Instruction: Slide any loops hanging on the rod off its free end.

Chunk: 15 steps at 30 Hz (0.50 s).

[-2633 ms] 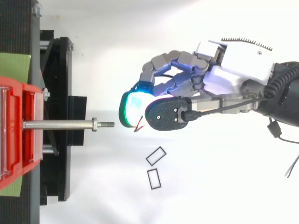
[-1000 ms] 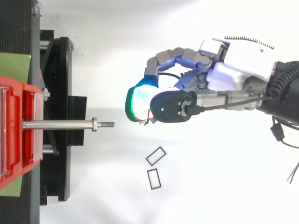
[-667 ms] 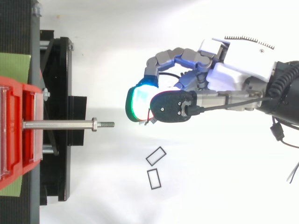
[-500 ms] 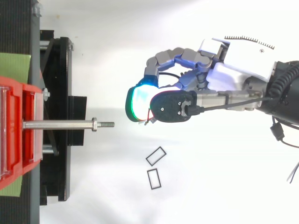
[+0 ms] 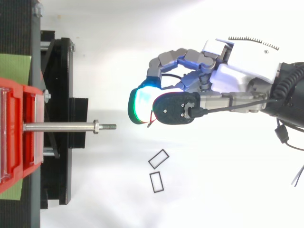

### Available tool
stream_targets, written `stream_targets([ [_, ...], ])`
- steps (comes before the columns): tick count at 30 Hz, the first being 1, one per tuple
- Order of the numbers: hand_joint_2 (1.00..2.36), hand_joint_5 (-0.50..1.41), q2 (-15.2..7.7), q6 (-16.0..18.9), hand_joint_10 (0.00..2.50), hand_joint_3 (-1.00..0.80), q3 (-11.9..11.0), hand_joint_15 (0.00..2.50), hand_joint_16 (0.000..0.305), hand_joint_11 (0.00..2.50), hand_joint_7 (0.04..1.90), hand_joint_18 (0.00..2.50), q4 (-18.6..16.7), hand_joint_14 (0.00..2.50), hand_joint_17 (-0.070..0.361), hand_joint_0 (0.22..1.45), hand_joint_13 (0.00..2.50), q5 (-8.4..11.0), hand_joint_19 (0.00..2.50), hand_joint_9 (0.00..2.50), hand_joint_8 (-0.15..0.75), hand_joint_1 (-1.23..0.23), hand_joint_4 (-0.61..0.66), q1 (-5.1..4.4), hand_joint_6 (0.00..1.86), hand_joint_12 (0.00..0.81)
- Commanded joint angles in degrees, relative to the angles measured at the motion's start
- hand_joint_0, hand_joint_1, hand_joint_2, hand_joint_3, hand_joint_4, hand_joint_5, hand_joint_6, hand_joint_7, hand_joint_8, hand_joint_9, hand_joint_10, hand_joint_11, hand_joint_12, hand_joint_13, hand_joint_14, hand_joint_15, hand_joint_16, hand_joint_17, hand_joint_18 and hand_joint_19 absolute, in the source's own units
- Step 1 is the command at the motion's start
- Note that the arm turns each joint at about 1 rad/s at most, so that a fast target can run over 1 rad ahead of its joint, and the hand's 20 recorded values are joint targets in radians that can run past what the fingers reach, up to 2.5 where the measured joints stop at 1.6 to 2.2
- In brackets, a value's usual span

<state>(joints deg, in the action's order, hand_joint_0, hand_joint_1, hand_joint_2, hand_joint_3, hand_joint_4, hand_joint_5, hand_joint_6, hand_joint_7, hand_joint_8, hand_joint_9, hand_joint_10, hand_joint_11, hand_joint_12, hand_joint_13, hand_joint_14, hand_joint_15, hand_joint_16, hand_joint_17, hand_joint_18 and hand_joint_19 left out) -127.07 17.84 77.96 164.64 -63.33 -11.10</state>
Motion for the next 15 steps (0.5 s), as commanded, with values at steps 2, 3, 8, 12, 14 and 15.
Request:
stream_targets([
  [2, 1.50, -0.07, -0.02, 0.00, 0.00, -0.12, 0.00, 0.09, 0.066, 0.16, 1.14, 0.67, -0.03, 0.00, 0.149, 0.47, 0.63, -0.04, 0.20, 0.88, 0.333, -0.69, -0.06, 0.02, 0.88, 0.444],
  [3, 1.49, -0.07, -0.02, 0.00, 0.00, -0.12, 0.00, 0.09, 0.066, 0.16, 1.14, 0.67, -0.03, 0.00, 0.150, 0.47, 0.62, -0.04, 0.20, 0.88, 0.333, -0.69, -0.06, 0.02, 0.88, 0.445],
  [8, 1.47, -0.07, -0.02, 0.00, 0.00, -0.11, 0.00, 0.10, 0.067, 0.17, 1.13, 0.70, -0.03, 0.00, 0.151, 0.47, 0.64, -0.04, 0.21, 0.89, 0.339, -0.69, -0.06, 0.02, 0.88, 0.445],
  [12, 1.47, -0.07, -0.02, 0.00, 0.00, -0.11, 0.00, 0.10, 0.067, 0.16, 1.12, 0.71, -0.03, 0.00, 0.152, 0.47, 0.64, 0.04, 0.21, 0.89, 0.344, -0.69, -0.06, 0.02, 0.89, 0.447],
  [14, 1.47, -0.07, -0.02, 0.00, 0.00, -0.12, 0.00, 0.09, 0.068, 0.16, 1.13, 0.72, -0.03, 0.00, 0.152, 0.48, 0.64, 0.04, 0.21, 0.90, 0.345, -0.69, -0.05, 0.02, 0.88, 0.445],
  [15, 1.47, -0.07, -0.02, 0.00, 0.00, -0.12, 0.00, 0.09, 0.068, 0.17, 1.14, 0.72, 0.15, 0.00, 0.153, 0.48, 0.65, -0.04, 0.22, 0.90, 0.345, -0.69, -0.05, 0.02, 0.88, 0.447],
])
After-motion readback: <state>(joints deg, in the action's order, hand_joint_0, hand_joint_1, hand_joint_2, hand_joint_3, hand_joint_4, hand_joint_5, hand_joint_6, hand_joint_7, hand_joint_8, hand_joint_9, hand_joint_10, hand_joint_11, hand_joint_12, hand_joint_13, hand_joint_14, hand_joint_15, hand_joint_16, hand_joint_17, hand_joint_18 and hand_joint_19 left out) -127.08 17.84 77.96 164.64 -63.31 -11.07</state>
